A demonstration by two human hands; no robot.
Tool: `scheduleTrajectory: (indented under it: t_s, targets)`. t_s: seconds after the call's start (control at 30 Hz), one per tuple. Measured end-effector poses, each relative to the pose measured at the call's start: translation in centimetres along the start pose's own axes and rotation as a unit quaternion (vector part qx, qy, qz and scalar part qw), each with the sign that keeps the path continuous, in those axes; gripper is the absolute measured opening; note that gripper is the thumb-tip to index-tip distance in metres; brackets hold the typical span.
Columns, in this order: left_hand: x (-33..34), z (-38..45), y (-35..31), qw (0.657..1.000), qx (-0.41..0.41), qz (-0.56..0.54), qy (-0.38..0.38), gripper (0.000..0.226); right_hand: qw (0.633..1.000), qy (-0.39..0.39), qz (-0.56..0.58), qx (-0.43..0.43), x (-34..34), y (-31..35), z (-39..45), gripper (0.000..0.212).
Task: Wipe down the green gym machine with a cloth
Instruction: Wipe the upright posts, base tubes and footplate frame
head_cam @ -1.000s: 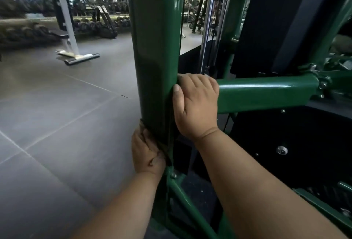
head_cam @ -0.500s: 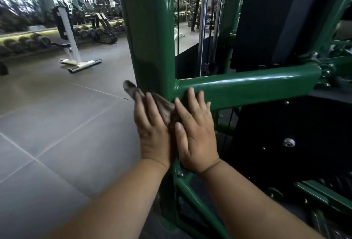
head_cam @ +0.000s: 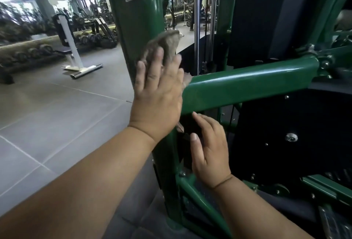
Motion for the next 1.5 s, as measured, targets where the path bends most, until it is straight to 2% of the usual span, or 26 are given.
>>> scheduleTrajectory:
  t_s: [0.1, 0.27, 0.37, 0.43, 0.53, 0.67, 0.73, 0.83, 0.93, 1.03, 1.1, 1.23, 1.37, 1.5]
  targets:
    - [-0.5, 0.0, -0.1, 0.995, 0.05, 0.041, 0.074, 0.055, 0.999, 0.019, -0.013, 0.024, -0.2, -0.8, -1.0, 0.048]
    - [-2.1, 5.6, 2.6, 0.969, 0.173, 0.124, 0.121, 0.067, 0.999, 0.016, 0.009, 0.033, -0.2, -0.6, -0.3, 0.046]
    - [-2.2, 6.3, 1.3, 0.959, 0.174, 0.146, 0.169, 0.07, 0.996, 0.032, 0.044, 0.073, 1.2, 0.2, 0.2, 0.041]
    - [-1.5, 5.2, -0.2, 0.966, 0.138, 0.118, 0.182, 0.063, 0.987, 0.042, 0.095, 0.122, 1.9, 0.2, 0.0, 0.04]
    - [-0.2, 3.9, -1.4, 0.99, 0.075, 0.052, 0.11, 0.046, 0.972, 0.033, 0.151, 0.179, 2.1, -0.8, -0.9, 0.041]
    - [0.7, 2.1, -2.8, 0.996, 0.039, 0.017, 0.077, 0.049, 0.964, 0.017, 0.175, 0.201, 1.7, -2.1, -1.5, 0.04]
    - [1.0, 1.3, -3.0, 0.996, 0.054, 0.019, 0.068, 0.051, 0.962, 0.022, 0.175, 0.209, 1.8, -2.3, -1.5, 0.041]
    - [1.2, 2.1, -1.4, 0.99, 0.125, 0.036, 0.048, 0.055, 0.964, 0.032, 0.176, 0.199, 2.2, -1.9, -1.2, 0.038]
    - [1.1, 3.7, 0.0, 0.979, 0.176, 0.062, 0.087, 0.06, 0.965, 0.034, 0.173, 0.194, 2.8, -2.3, -0.7, 0.034]
    - [1.1, 3.7, -0.5, 0.982, 0.147, 0.06, 0.101, 0.06, 0.933, 0.038, 0.245, 0.26, 3.6, -3.1, -1.2, 0.037]
    - [1.7, 3.0, -1.2, 0.986, 0.133, 0.06, 0.078, 0.058, 0.911, 0.034, 0.284, 0.296, 3.8, -3.5, -1.6, 0.037]
    - [2.3, 0.1, -2.0, 0.981, 0.171, 0.082, 0.029, 0.059, 0.909, 0.041, 0.285, 0.3, 3.1, -4.2, -2.2, 0.033]
    - [4.1, -8.0, -2.5, 0.943, 0.316, 0.062, 0.086, 0.06, 0.904, 0.045, 0.286, 0.314, 2.8, -5.4, -3.5, 0.033]
    - [5.2, -10.1, -3.5, 0.911, 0.359, 0.066, 0.195, 0.046, 0.908, 0.059, 0.256, 0.325, 2.7, -6.1, -4.8, 0.033]
Point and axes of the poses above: each hand's wrist, its own z-axis towards the middle knuckle, its own x-axis out of the palm, y = z × x, the point moved 1 cm from there along z, towards the middle knuckle, and after that the axes turned 7 degrees about x, right-handed, at the moved point
